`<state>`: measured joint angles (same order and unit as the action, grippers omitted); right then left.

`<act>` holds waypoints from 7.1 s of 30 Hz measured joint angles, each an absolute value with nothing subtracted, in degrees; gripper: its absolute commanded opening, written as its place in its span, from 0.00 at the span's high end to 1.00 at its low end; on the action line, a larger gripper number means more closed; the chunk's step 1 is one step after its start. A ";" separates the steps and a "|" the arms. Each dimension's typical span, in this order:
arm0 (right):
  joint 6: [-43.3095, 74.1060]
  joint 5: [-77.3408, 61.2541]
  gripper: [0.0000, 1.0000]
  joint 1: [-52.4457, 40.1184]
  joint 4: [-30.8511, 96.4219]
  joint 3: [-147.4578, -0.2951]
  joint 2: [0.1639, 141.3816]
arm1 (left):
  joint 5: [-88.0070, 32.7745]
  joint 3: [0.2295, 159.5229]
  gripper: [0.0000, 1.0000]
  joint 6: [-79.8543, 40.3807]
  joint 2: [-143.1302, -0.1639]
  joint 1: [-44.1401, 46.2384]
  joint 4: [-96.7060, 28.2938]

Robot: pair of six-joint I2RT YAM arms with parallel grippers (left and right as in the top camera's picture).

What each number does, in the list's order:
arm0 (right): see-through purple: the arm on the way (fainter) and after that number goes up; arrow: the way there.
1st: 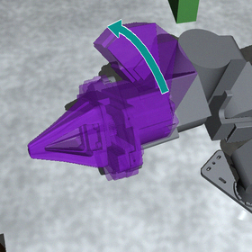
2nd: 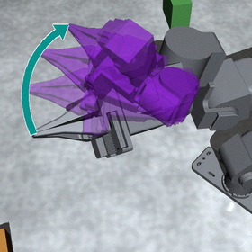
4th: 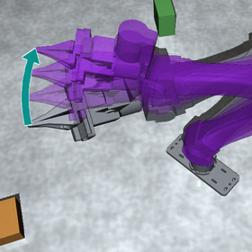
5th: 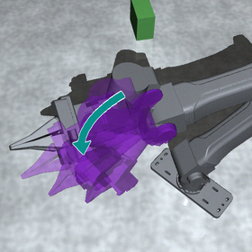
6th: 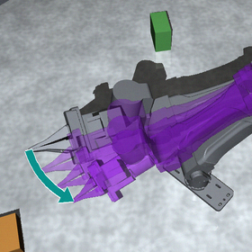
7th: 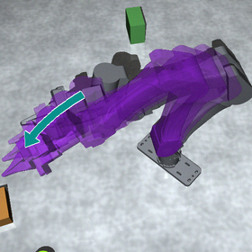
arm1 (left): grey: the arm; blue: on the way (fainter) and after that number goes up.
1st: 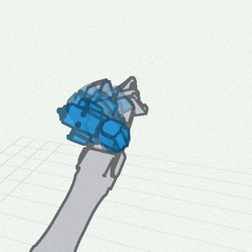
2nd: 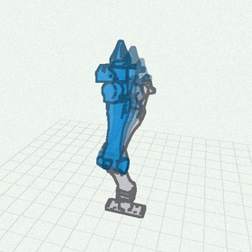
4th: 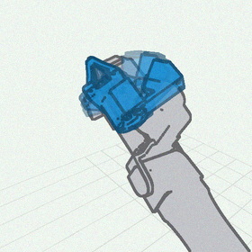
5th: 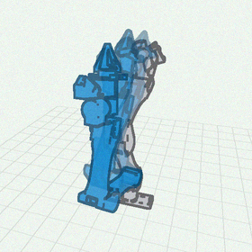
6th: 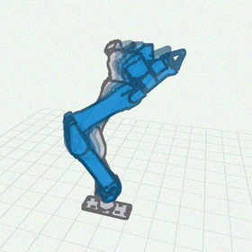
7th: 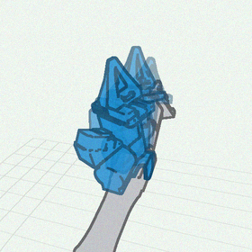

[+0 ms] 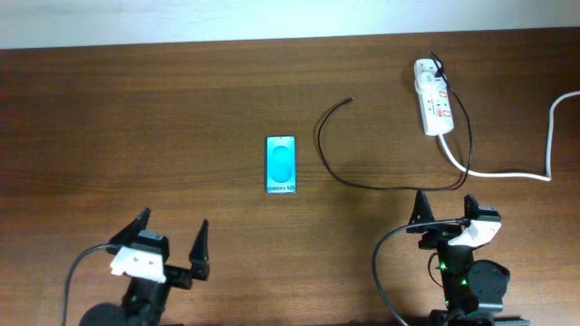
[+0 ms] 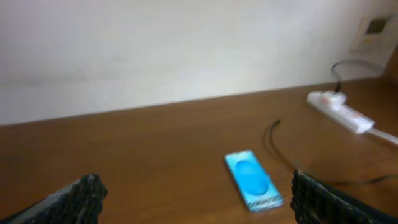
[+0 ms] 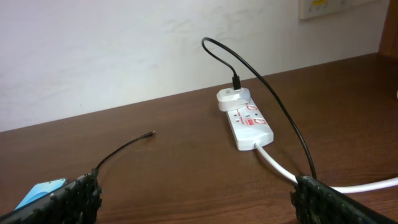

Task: Plug charger to phone and switch on socket
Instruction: 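Move the left gripper over the Galaxy S25 phone and lower, then grasp the phone's bottom edge with the left gripper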

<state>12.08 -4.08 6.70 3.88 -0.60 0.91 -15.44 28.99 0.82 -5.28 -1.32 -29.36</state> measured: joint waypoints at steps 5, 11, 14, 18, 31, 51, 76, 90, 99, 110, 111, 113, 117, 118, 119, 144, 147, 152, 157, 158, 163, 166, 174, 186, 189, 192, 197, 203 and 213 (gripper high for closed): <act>12.08 -4.08 0.02 6.70 3.90 -0.60 0.91 | -16.51 38.87 0.01 -0.10 -10.26 -1.32 -29.65; 12.08 -4.08 0.02 6.70 3.90 -0.60 0.84 | -17.34 47.90 0.01 -0.14 -24.40 -1.32 -29.74; 12.05 -4.08 0.02 6.70 3.90 -0.60 0.84 | -18.39 54.39 0.01 -0.30 -32.60 -1.32 -30.72; 12.05 -4.05 0.02 6.70 3.90 -0.60 0.84 | -19.40 64.45 0.01 -0.32 -42.83 -1.32 -37.54; 12.05 -4.08 0.02 6.70 3.90 -0.60 0.84 | -24.93 78.04 0.01 -3.09 -63.75 8.47 -42.70; 12.03 -4.08 0.01 6.70 3.88 -0.60 0.84 | -14.81 78.30 0.00 -14.68 -81.12 18.90 -46.19; 12.05 -4.05 0.02 6.70 3.90 -0.60 0.84 | -0.56 78.32 0.01 -23.29 -115.46 25.76 -32.38; 12.08 -4.05 0.02 6.70 3.88 -0.60 0.84 | 0.84 78.41 0.01 -23.42 -117.56 26.65 -30.55; 12.05 -4.05 0.02 6.70 3.88 -0.60 0.84 | 0.38 79.15 0.01 -23.42 -117.56 27.44 -33.65; 12.05 -4.08 0.02 6.70 3.90 -0.60 0.84 | 4.14 85.47 0.01 -23.66 -117.64 28.73 -39.62; 12.05 -4.08 0.02 6.70 3.90 -0.60 0.84 | 4.62 85.47 0.01 -23.70 -117.64 28.73 -39.62; 12.05 -4.08 0.02 6.70 3.90 -0.60 0.84 | 5.06 85.47 0.01 -23.86 -117.64 28.73 -39.62; 12.03 -4.05 0.02 6.70 3.90 -0.60 0.84 | 5.50 85.47 0.01 -23.88 -117.64 29.06 -39.62; 12.03 -4.08 0.02 6.70 3.90 -0.60 0.84 | 5.65 85.47 0.01 -23.88 -117.64 29.54 -39.57; 12.03 -4.08 0.02 6.70 3.88 -0.60 0.84 | 5.87 85.47 0.01 -23.88 -117.64 30.09 -39.40; 12.05 -4.08 0.02 6.70 3.90 -0.60 0.84 | 8.54 85.78 0.01 -30.70 -122.06 31.16 -40.71; 12.03 -4.08 0.02 6.70 3.90 -0.60 0.84 | 8.64 85.80 0.01 -30.72 -122.06 31.16 -40.71; 12.05 -4.05 0.02 6.70 3.90 -0.60 0.84 | 8.99 85.84 0.01 -30.48 -122.28 31.16 -39.64; 12.05 -4.08 0.02 6.70 3.90 -0.60 0.84 | 8.38 86.98 0.07 -30.46 -123.20 31.11 -39.70; 12.05 -4.08 0.02 6.70 3.90 -0.60 0.84 | 8.38 87.09 0.09 -30.46 -123.24 31.11 -39.83; 12.05 -4.08 0.02 6.70 3.90 -0.60 0.84 | 7.92 87.44 0.16 -30.48 -123.33 31.11 -41.08; 12.05 -4.08 0.02 6.70 3.90 -0.60 0.84 | 7.64 87.57 0.23 -30.48 -123.33 31.11 -42.06; 12.08 -4.08 0.02 6.70 3.90 -0.60 0.84 | 7.53 87.66 0.35 -30.24 -123.33 31.11 -42.52; 12.05 -4.05 0.02 6.70 3.90 -0.60 0.84 | 7.53 88.09 0.41 -30.26 -123.39 31.11 -43.46; 12.05 -4.05 0.02 6.70 3.90 -0.60 0.84 | 7.60 90.59 0.41 -30.24 -124.40 31.11 -46.98; 12.08 -4.05 0.02 6.70 3.90 -0.60 0.84 | 7.81 93.47 0.41 -30.20 -125.64 31.11 -51.18; 12.03 -4.08 0.02 6.70 3.90 -0.60 0.84 | 7.99 98.13 0.41 -29.58 -126.15 31.11 -56.93; 12.08 -4.05 0.02 6.70 3.90 -0.60 0.84 | 7.99 103.13 0.43 -29.32 -126.15 31.11 -63.68; 12.03 -4.08 0.02 6.70 3.90 -0.60 0.84 | 7.99 110.37 0.46 -27.86 -126.15 30.15 -73.78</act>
<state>12.03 -4.08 6.70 3.90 -0.60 0.84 7.99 110.37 -27.86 -126.15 30.15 -73.78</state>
